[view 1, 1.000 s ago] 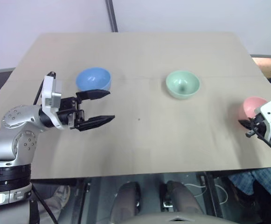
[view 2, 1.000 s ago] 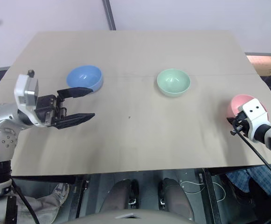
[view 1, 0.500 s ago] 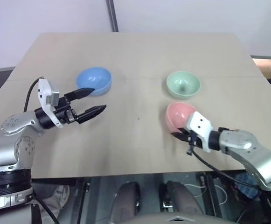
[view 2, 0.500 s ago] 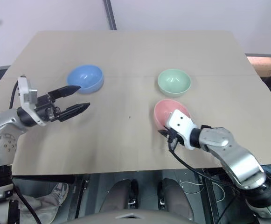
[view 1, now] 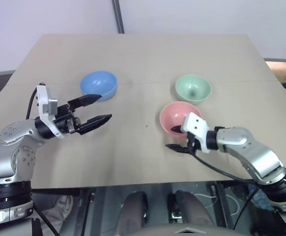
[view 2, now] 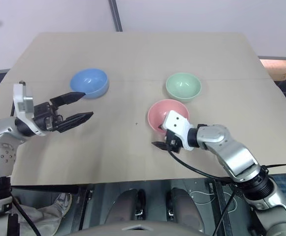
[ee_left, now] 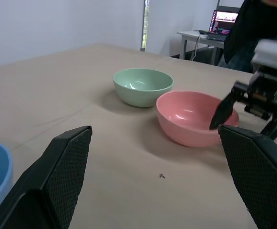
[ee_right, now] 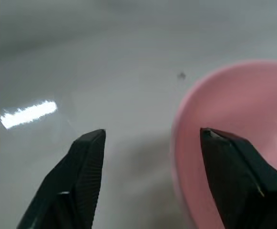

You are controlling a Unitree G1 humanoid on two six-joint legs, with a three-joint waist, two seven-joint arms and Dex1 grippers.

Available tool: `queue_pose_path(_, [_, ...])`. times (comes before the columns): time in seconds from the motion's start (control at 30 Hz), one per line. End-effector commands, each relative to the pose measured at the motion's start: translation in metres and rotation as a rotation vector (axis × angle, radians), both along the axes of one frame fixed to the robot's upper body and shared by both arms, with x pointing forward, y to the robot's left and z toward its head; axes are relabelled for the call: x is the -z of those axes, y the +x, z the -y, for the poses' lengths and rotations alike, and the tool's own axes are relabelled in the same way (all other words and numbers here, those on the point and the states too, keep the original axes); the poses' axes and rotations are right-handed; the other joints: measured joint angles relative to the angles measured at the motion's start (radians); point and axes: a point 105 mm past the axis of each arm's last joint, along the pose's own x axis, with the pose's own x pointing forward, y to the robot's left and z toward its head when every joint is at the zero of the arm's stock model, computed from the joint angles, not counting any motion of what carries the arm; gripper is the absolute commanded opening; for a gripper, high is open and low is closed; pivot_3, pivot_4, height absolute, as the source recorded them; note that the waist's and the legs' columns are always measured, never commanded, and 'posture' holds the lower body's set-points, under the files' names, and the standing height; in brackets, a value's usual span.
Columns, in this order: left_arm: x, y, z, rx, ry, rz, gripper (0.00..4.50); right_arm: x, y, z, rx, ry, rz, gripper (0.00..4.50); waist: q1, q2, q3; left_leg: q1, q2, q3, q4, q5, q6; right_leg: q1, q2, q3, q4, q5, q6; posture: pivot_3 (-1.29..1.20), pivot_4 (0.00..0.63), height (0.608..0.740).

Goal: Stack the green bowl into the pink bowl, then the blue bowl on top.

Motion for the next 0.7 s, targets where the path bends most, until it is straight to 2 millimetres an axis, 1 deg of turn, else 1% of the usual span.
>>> queue_pose_path(0.03, [-0.018,-0.010,0.005,0.050,-0.031,0.069,4.50,-0.059,-0.002,0.014,-0.007,0.135,0.128,3.19,0.000,0.000,0.000,0.000,0.000,0.000,0.000,0.000,0.000,0.000,0.000,0.000,0.000,0.000,0.000,0.00,0.150,0.740])
queue_pose_path(0.07, [-0.020,-0.012,0.007,0.063,-0.042,0.077,4.50,-0.067,0.002,0.022,0.020,0.143,0.152,3.19,0.000,0.000,0.000,0.001,0.000,0.000,0.000,0.000,0.000,0.000,0.000,0.000,0.000,0.000,0.000,0.00,0.150,0.740])
queue_pose_path(0.1, [-0.022,-0.013,0.010,0.078,-0.048,0.087,4.50,-0.072,0.011,0.034,0.063,0.132,0.183,3.19,0.000,0.000,0.000,0.000,0.000,0.000,0.000,0.000,0.000,0.000,0.000,0.000,0.000,0.000,0.000,0.00,0.150,0.740])
queue_pose_path(0.17, [-0.023,-0.016,0.014,0.103,-0.049,0.096,4.50,-0.075,0.027,0.055,0.144,0.072,0.249,3.19,0.003,0.000,0.000,0.000,0.000,0.000,0.000,0.000,0.000,0.000,-0.001,-0.001,0.000,0.000,-0.001,0.00,0.150,0.740])
queue_pose_path(0.27, [-0.023,-0.016,0.015,0.125,-0.064,0.085,4.50,-0.063,0.060,0.091,0.213,-0.158,0.392,3.19,0.002,0.000,0.000,0.000,-0.001,0.000,0.000,0.000,0.000,0.000,-0.001,0.000,-0.001,0.000,-0.001,0.00,0.150,0.740])
queue_pose_path(0.33, [-0.023,-0.015,0.014,0.126,-0.066,0.083,4.50,-0.052,0.076,0.103,0.193,-0.273,0.454,3.19,-0.002,0.000,0.000,0.001,-0.001,0.001,0.000,0.000,0.001,0.000,-0.001,0.000,-0.001,0.000,0.000,0.00,0.150,0.740])
queue_pose_path(0.4, [-0.024,-0.015,0.014,0.125,-0.072,0.083,4.50,-0.043,0.093,0.109,0.148,-0.364,0.507,3.19,-0.008,0.000,0.000,0.001,-0.001,0.002,0.000,0.000,0.001,0.000,0.000,0.001,0.000,0.000,0.000,0.00,0.150,0.740])
queue_pose_path(0.47, [-0.025,-0.014,0.014,0.124,-0.074,0.080,4.50,-0.038,0.106,0.110,0.106,-0.422,0.548,3.19,-0.017,0.001,0.001,0.001,0.000,0.002,0.000,0.000,0.000,-0.001,0.001,0.001,0.001,0.000,0.000,0.00,0.150,0.740])
queue_pose_path(0.63, [-0.021,-0.018,0.011,0.103,-0.058,0.075,4.50,-0.029,0.131,0.093,0.030,-0.503,0.648,3.19,-0.029,0.002,0.001,0.001,0.000,0.003,-0.001,0.002,-0.004,-0.002,0.001,0.003,0.000,0.002,-0.004,0.00,0.150,0.740])
queue_pose_path(0.7, [-0.021,-0.020,0.010,0.093,-0.059,0.075,4.50,-0.026,0.141,0.087,0.046,-0.507,0.679,3.19,-0.028,0.001,0.001,0.000,0.000,0.003,-0.001,0.002,-0.004,-0.002,0.001,0.003,0.000,0.002,-0.004,0.00,0.150,0.740])
